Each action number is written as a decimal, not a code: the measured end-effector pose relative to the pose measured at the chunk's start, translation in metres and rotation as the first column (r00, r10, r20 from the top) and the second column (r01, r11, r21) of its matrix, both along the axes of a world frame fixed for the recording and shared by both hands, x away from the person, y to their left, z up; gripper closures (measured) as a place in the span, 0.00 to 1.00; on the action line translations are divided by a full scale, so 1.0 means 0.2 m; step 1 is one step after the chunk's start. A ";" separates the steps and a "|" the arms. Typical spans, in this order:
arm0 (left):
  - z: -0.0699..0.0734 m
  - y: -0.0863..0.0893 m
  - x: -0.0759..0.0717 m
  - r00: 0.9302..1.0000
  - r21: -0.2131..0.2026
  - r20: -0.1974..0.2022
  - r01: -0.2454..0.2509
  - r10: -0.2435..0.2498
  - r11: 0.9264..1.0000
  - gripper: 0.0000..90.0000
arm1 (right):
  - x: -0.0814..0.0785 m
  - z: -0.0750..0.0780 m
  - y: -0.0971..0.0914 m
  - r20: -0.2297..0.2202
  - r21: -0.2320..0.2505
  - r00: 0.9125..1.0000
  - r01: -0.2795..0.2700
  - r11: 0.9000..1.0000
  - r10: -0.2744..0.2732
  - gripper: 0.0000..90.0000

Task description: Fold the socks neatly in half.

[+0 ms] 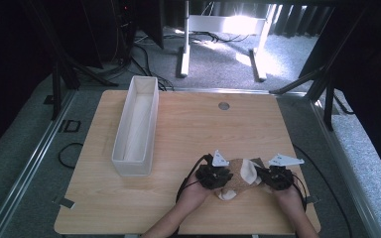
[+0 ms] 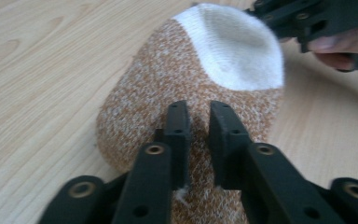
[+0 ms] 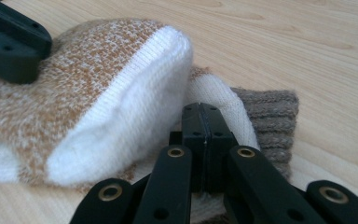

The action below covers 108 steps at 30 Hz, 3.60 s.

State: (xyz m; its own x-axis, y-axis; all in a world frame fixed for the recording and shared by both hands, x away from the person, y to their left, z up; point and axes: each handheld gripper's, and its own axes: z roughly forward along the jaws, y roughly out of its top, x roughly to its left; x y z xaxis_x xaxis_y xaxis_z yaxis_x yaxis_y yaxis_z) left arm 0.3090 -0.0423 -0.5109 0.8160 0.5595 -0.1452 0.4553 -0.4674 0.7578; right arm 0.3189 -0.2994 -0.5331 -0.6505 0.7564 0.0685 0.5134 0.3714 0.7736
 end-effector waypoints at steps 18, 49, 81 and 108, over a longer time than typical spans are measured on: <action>-0.01 0.00 -0.02 1.000 0.013 0.004 0.030 -0.030 0.999 1.00 | 0.14 0.00 0.10 -0.012 0.014 1.000 -0.024 1.000 0.024 1.00; -0.03 0.02 0.01 0.999 -0.011 0.041 -0.021 0.021 1.000 1.00 | 0.01 0.05 0.18 0.008 -0.042 0.999 -0.043 0.998 0.044 0.99; -0.05 -0.01 -0.06 0.999 -0.012 0.031 -0.030 0.031 0.999 1.00 | 0.14 0.03 0.32 -0.001 -0.014 0.996 -0.087 0.996 0.087 1.00; 0.05 0.19 -0.01 0.989 -0.089 0.022 -0.147 0.149 0.985 0.98 | 0.04 0.11 0.28 0.026 0.030 0.993 -0.114 0.993 0.113 0.92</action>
